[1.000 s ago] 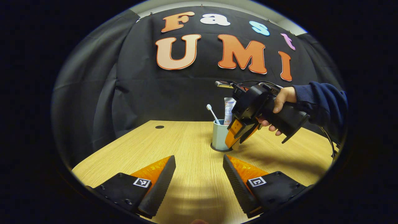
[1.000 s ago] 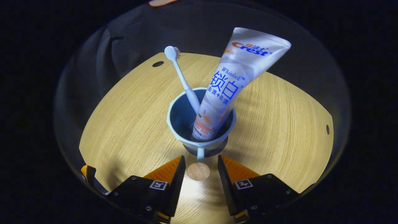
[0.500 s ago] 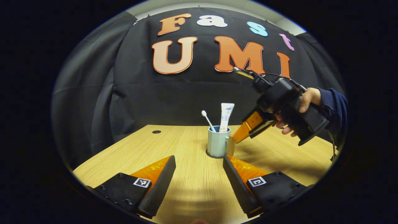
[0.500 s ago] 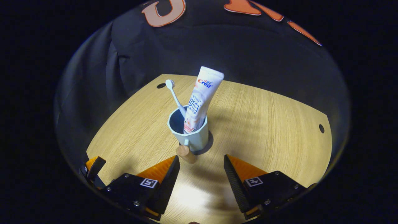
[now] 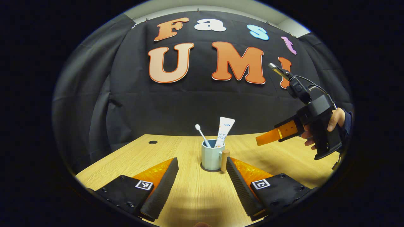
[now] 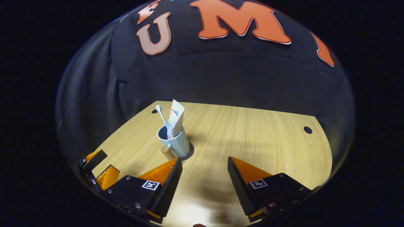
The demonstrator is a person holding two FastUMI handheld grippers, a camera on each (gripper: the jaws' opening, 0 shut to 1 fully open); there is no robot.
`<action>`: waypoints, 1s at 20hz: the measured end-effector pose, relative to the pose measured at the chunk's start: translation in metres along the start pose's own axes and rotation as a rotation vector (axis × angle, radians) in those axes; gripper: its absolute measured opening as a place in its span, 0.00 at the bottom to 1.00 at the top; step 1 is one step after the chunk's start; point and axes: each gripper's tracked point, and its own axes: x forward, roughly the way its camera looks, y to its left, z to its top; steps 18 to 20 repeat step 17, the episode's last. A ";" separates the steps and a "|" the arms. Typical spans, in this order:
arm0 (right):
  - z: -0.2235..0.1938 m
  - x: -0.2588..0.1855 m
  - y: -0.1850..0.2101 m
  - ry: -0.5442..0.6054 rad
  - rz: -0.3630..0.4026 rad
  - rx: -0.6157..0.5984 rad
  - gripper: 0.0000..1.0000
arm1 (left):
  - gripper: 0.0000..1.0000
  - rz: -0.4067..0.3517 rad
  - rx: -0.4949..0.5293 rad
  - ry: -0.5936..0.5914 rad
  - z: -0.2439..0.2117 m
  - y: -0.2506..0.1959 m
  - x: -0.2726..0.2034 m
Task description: Put the toothbrush and toothpaste on the desktop into the cup, then pick up the cup and place it on the coaster on the desktop.
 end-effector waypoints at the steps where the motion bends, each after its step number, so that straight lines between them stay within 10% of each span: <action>1: 0.006 -0.005 -0.009 -0.051 -0.015 0.006 0.88 | 0.98 -0.004 0.002 -0.012 0.005 -0.005 0.000; 12: 0.029 -0.095 -0.071 -0.484 -0.159 -0.025 0.88 | 0.97 -0.055 -0.021 -0.097 0.042 -0.056 0.014; 20: 0.031 -0.122 -0.073 -0.597 -0.184 -0.048 0.87 | 0.98 -0.067 -0.005 -0.130 0.050 -0.072 0.010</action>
